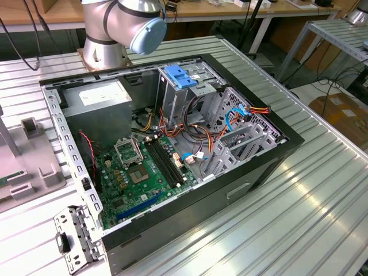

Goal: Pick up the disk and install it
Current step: 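Pick up the disk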

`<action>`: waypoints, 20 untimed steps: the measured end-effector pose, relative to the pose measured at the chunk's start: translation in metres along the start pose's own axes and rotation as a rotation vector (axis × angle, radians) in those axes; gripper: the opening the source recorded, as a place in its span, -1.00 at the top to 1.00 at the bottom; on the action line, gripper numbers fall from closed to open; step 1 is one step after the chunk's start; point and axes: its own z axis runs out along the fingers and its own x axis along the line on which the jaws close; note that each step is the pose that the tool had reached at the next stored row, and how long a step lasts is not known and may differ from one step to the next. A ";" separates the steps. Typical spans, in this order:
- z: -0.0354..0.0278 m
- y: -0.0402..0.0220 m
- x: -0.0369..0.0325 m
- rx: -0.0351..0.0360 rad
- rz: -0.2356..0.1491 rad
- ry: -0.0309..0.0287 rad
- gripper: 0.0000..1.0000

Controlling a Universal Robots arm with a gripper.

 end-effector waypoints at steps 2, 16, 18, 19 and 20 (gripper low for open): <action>-0.0001 -0.0004 0.0009 0.0000 0.000 0.0000 0.26; -0.0006 -0.0049 0.0054 0.0000 0.000 0.0000 0.26; -0.0006 -0.0057 0.0058 0.0000 0.000 0.0000 0.26; -0.0007 -0.0061 0.0061 0.0000 0.000 0.0000 0.26; -0.0007 -0.0071 0.0065 0.0001 0.000 0.0000 0.26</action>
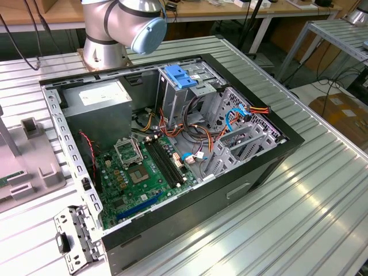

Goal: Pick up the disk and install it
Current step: 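Pick up the disk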

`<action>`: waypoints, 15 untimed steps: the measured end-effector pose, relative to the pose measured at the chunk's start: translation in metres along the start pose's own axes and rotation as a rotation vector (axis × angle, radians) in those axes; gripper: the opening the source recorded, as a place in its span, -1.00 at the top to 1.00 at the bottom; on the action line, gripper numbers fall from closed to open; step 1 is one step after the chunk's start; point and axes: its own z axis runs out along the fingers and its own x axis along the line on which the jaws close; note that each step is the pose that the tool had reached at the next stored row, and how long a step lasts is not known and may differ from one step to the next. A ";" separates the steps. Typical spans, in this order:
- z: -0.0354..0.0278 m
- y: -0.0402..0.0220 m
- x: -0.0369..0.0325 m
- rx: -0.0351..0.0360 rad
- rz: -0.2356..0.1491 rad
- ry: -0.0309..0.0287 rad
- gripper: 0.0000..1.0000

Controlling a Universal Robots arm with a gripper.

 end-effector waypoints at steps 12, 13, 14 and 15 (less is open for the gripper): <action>-0.0005 -0.0068 0.0027 -0.0001 0.000 0.0001 0.26; -0.0006 -0.0072 0.0031 -0.0001 0.000 0.0000 0.26; -0.0006 -0.0076 0.0034 0.0000 0.000 0.0000 0.26; -0.0006 -0.0079 0.0036 0.0000 0.000 0.0000 0.26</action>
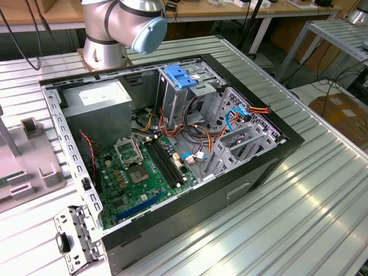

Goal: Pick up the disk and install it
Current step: 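Pick up the disk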

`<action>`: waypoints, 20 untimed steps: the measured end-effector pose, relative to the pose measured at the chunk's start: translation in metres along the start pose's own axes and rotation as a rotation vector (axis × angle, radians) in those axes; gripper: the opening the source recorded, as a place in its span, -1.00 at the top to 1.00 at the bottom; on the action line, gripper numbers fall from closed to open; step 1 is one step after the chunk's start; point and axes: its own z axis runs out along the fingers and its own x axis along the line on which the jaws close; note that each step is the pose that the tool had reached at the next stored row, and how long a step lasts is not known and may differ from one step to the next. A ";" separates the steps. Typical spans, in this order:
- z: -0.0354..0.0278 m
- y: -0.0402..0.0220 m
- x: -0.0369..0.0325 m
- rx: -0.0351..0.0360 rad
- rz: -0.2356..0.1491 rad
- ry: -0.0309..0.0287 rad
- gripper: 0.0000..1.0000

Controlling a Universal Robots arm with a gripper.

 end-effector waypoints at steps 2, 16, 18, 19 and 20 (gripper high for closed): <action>-0.0001 -0.0009 0.0007 -0.0001 0.000 0.0000 0.26; -0.0005 -0.0059 0.0038 -0.0001 0.000 0.0000 0.26; -0.0006 -0.0071 0.0043 0.0000 0.000 0.0000 0.26; -0.0007 -0.0075 0.0045 -0.0001 0.000 0.0001 0.26; -0.0006 -0.0079 0.0047 0.0000 0.000 0.0000 0.26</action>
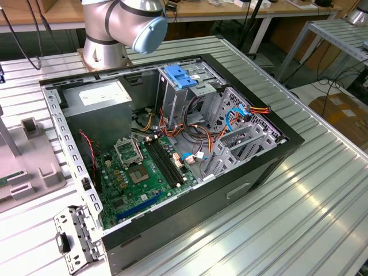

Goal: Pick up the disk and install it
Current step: 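Pick up the disk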

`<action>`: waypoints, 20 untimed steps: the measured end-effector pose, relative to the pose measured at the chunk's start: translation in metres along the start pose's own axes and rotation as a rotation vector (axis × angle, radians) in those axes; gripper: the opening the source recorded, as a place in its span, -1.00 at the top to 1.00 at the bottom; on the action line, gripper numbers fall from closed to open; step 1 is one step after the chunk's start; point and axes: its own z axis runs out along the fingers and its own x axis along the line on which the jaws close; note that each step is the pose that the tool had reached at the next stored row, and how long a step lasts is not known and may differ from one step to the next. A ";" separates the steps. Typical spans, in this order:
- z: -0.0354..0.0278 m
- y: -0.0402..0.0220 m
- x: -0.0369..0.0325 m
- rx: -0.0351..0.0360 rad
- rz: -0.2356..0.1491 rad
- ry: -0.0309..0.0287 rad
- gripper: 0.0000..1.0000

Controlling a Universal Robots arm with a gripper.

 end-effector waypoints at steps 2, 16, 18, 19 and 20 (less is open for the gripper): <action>-0.0001 -0.0011 0.0004 -0.0001 0.000 0.0000 0.26; -0.0006 -0.0075 0.0028 -0.0001 0.000 0.0000 0.26; -0.0006 -0.0090 0.0032 0.0000 0.000 0.0000 0.26; -0.0006 -0.0093 0.0033 0.0000 0.000 0.0000 0.26; -0.0007 -0.0099 0.0035 -0.0001 0.000 0.0001 0.26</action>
